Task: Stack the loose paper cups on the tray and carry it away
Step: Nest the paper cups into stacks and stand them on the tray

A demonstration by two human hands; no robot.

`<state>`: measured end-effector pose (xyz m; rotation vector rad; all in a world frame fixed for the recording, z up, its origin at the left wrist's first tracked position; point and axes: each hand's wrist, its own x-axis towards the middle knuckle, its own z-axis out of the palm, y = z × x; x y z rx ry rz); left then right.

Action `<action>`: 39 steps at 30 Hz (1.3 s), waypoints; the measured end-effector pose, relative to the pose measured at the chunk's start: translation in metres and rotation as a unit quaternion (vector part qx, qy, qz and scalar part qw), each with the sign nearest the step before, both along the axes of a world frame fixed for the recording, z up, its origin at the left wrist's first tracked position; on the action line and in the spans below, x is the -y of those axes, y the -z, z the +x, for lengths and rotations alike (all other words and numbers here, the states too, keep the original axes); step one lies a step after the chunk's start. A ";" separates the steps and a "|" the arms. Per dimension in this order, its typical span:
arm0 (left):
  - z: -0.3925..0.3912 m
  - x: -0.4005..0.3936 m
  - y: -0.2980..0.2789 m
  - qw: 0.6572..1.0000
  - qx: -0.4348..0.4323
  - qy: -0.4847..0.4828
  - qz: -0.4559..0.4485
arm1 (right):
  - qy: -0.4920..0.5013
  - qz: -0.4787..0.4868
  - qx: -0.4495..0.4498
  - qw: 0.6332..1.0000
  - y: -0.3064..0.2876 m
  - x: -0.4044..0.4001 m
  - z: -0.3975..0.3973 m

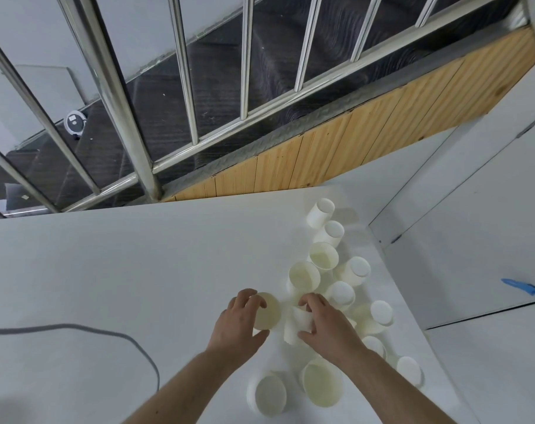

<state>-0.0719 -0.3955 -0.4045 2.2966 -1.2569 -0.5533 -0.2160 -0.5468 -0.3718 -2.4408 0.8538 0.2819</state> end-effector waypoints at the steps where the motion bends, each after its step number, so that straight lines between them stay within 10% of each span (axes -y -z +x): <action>1: 0.000 -0.002 0.000 1.000 0.001 -0.002 0.001 | 0.000 -0.001 0.005 1.000 -0.001 -0.001 -0.001; 39: 0.019 -0.024 0.001 1.000 0.001 0.008 -0.020 | -0.026 -0.127 -0.034 0.991 0.003 -0.030 0.031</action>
